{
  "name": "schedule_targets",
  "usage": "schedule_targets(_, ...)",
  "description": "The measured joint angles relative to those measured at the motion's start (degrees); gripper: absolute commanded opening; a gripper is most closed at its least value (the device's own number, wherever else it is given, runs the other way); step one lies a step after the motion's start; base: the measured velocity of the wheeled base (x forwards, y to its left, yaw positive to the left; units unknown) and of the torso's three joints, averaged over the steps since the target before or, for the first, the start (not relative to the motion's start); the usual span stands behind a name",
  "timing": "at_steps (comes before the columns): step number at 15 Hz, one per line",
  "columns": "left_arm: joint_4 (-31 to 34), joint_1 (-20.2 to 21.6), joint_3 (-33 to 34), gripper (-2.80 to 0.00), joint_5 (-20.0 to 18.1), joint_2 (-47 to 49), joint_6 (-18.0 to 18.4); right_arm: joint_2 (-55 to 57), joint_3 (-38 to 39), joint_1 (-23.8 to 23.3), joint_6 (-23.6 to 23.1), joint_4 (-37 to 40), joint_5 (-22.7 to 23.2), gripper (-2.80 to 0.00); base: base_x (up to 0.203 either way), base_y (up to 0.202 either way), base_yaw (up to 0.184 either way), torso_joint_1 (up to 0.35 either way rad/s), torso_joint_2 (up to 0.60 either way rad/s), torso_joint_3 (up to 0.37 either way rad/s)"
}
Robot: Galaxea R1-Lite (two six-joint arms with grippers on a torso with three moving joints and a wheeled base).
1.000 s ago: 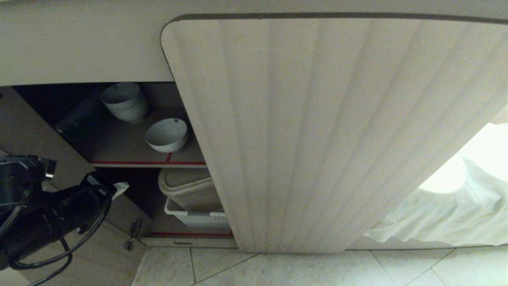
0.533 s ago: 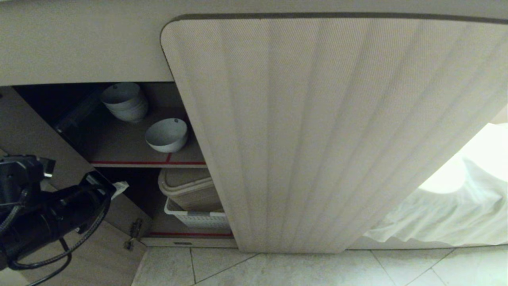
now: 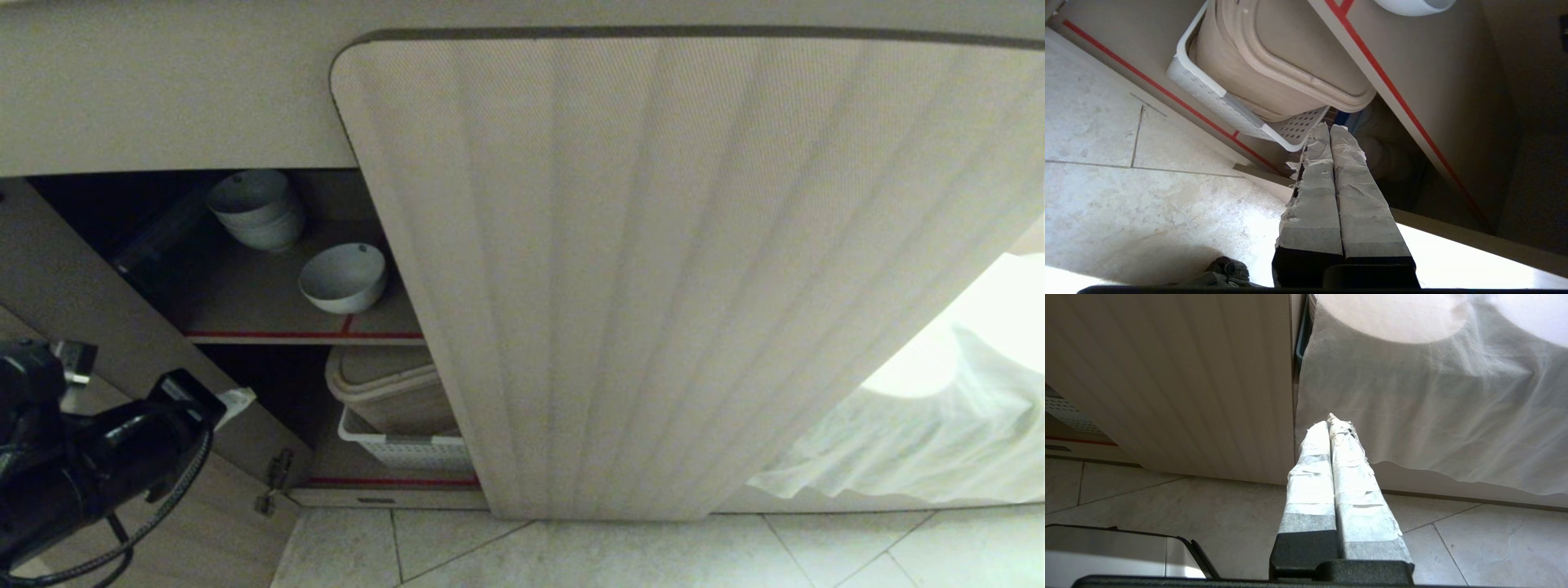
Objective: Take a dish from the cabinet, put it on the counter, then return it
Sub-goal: Take the bowl from the cabinet
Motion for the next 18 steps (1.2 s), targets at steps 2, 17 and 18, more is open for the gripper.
schedule_targets(2,0.05,0.0,0.02,-2.8,-0.03,-0.65,0.06,0.0,0.0,0.0,0.0,0.0,0.01,-2.8,0.0,0.0,0.0,0.0,0.0,0.0)
schedule_targets(17,0.16,0.0,0.06,0.0,0.05,-3.47,0.11,0.0,0.0,0.02,0.0,0.01,0.01,-2.8,0.0,0.0,0.0,0.0,0.0,0.0)
schedule_targets(18,0.11,0.0,0.06,0.0,0.0,-3.51,0.17,0.0,0.0,0.02,0.0,0.0,0.0,-2.8,0.0,0.0,0.0,0.0,0.0,0.0)
